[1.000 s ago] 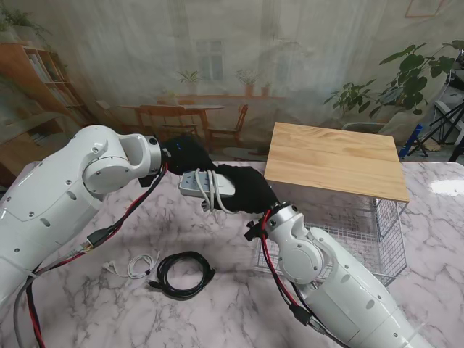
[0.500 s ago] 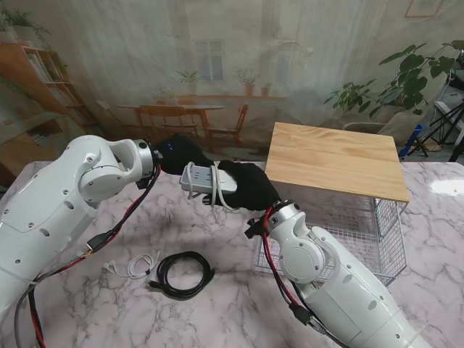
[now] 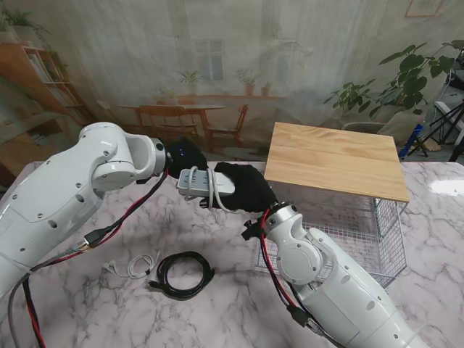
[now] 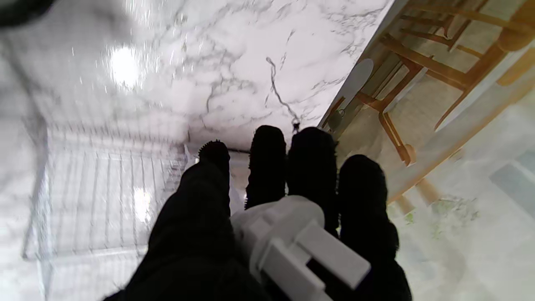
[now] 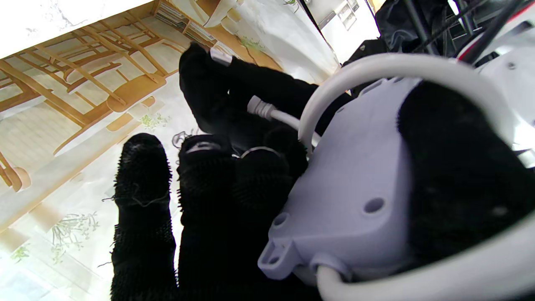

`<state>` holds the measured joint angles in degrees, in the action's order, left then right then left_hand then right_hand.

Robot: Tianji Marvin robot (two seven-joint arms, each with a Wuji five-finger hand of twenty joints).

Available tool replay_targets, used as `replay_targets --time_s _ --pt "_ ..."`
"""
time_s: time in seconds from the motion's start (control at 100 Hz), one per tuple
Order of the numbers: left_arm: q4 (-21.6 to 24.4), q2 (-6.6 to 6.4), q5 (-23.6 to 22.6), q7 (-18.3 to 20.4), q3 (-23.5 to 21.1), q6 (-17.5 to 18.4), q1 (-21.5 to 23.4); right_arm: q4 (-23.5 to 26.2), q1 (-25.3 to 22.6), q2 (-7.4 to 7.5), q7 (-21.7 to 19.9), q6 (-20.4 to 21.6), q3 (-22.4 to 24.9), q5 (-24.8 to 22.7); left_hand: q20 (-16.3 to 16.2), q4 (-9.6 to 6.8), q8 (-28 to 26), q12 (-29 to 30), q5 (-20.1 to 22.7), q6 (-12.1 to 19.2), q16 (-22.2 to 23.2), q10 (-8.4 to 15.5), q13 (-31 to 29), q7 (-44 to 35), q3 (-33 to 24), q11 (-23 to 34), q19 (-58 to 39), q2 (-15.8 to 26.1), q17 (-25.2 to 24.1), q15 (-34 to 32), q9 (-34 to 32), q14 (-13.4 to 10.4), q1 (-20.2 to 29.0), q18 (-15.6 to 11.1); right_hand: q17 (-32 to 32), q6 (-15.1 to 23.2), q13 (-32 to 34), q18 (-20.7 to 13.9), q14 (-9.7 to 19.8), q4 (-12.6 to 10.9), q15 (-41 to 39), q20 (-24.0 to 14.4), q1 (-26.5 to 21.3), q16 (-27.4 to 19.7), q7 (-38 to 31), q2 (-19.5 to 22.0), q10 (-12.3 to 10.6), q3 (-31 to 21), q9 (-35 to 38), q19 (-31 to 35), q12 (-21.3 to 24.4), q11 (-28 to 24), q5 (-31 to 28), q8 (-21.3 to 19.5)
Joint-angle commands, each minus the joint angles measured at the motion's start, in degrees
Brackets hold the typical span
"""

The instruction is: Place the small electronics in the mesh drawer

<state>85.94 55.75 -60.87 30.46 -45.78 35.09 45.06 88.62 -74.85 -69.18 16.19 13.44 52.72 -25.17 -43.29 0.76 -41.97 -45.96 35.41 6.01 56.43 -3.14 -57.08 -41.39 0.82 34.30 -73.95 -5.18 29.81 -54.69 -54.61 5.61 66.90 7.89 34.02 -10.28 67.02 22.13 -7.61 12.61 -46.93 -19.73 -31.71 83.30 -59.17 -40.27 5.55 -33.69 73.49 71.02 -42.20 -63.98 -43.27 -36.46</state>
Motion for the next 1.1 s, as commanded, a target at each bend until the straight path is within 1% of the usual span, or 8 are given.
replay_targets --time_s 0.0,0.18,0.29,0.44,0.7,0.82,0.97,1.09 --pt "0.88 0.02 1.54 2.13 2.77 0.93 -0.98 0.74 0.73 -0.72 0.9 -0.13 0.47 0.65 -1.49 -0.28 -1.63 -1.07 2.14 2.95 0.91 -0.46 -2.61 -3.27 -1.0 1.94 -2.37 5.01 0.82 -2.41 -2.05 -1.36 7.07 1.24 0.26 17.32 1.01 -0.1 4.2 0.48 -5.33 0.06 -12.3 0.53 -6.41 15.73 -3.84 -15.21 4.41 0.25 -0.53 -3.41 -0.76 -0.69" --pt "-0.51 0.33 1.06 0.03 7.04 0.59 -2.72 0.26 1.17 -1.17 1.92 0.06 0.04 1.24 -0.8 -0.44 1.54 0.65 1.75 2.46 -0.95 0.45 -1.75 -0.14 -0.45 -1.84 -1.42 4.32 0.28 1.28 -1.61 -0.69 7.02 0.97 0.34 17.44 1.0 -0.2 4.33 0.49 -5.34 0.06 -12.23 0.53 -6.46 15.72 -3.96 -15.21 4.42 0.2 -0.55 -3.38 -0.73 -0.74" --pt "-1.56 0.89 -0.2 -4.73 5.47 -0.19 -0.5 0.36 0.91 -1.13 2.21 0.22 0.37 1.01 0.56 -0.66 11.24 9.31 -0.71 -2.57 -4.22 0.63 -1.29 9.75 -0.51 -7.6 0.01 1.0 0.3 7.13 -1.29 -0.09 2.18 -0.23 0.37 17.52 0.95 -0.17 4.43 0.5 -5.42 0.06 -12.16 0.58 -6.5 15.78 -3.99 -15.24 4.43 0.14 -0.57 -3.36 -0.66 -0.74" --pt "-2.43 1.19 0.27 -7.38 1.9 -1.49 2.78 0.63 0.37 -1.07 2.5 0.27 1.03 0.87 1.73 -0.74 12.63 14.34 -3.7 -6.87 -5.83 0.36 -0.13 16.78 -0.8 -10.29 1.88 -0.17 -0.32 10.99 0.78 0.63 -4.41 -0.44 0.37 17.52 0.92 -0.17 4.47 0.5 -5.45 0.03 -12.23 0.61 -6.53 15.76 -4.04 -15.24 4.35 0.11 -0.6 -3.34 -0.61 -0.72" --pt "-3.93 1.12 -0.48 -9.18 -1.77 -2.39 5.94 0.51 0.38 -1.3 2.86 0.1 1.0 1.55 2.54 -0.95 19.65 25.37 -11.85 -5.93 -8.98 -0.75 5.44 28.85 -0.53 -19.04 6.68 4.08 -4.05 19.09 12.21 2.06 -5.68 -0.83 0.33 17.58 0.95 -0.2 4.41 0.5 -5.43 0.01 -12.22 0.59 -6.57 15.79 -4.08 -15.19 4.41 0.05 -0.63 -3.3 -0.6 -0.66" --pt "-4.53 1.26 -0.04 -10.23 -2.84 -3.17 6.93 0.51 0.49 -1.37 2.79 -0.09 0.84 1.9 2.86 -1.11 23.45 27.6 -13.71 -7.09 -11.5 -0.79 5.02 32.07 -0.97 -20.08 7.95 4.06 -4.43 22.55 13.84 0.16 -3.53 -1.08 0.33 17.57 0.95 -0.2 4.44 0.5 -5.43 0.0 -12.21 0.59 -6.58 15.78 -4.09 -15.17 4.42 0.04 -0.64 -3.3 -0.57 -0.64" --pt "-5.74 1.81 1.37 -13.34 -3.68 -4.5 8.08 0.77 0.35 -1.32 2.65 -0.26 1.03 2.02 4.18 -0.24 19.05 31.5 -11.23 -8.42 -14.97 0.05 2.72 25.8 -0.47 -19.56 8.46 6.51 -2.68 24.72 12.32 0.14 6.43 -1.67 0.28 17.58 0.96 -0.2 4.44 0.5 -5.46 -0.01 -12.23 0.6 -6.61 15.78 -4.1 -15.16 4.43 0.0 -0.66 -3.31 -0.61 -0.62" --pt "-6.27 2.14 2.46 -14.6 -3.49 -5.37 8.38 0.79 0.31 -1.3 2.59 -0.26 1.11 2.04 4.68 0.79 14.23 32.4 -6.11 -10.23 -16.74 -0.19 1.04 20.17 0.85 -19.05 7.82 7.51 -1.84 25.31 9.05 1.47 4.64 -0.71 0.28 17.59 0.96 -0.2 4.46 0.5 -5.46 -0.02 -12.23 0.6 -6.59 15.8 -4.07 -15.15 4.43 -0.01 -0.67 -3.31 -0.56 -0.6"
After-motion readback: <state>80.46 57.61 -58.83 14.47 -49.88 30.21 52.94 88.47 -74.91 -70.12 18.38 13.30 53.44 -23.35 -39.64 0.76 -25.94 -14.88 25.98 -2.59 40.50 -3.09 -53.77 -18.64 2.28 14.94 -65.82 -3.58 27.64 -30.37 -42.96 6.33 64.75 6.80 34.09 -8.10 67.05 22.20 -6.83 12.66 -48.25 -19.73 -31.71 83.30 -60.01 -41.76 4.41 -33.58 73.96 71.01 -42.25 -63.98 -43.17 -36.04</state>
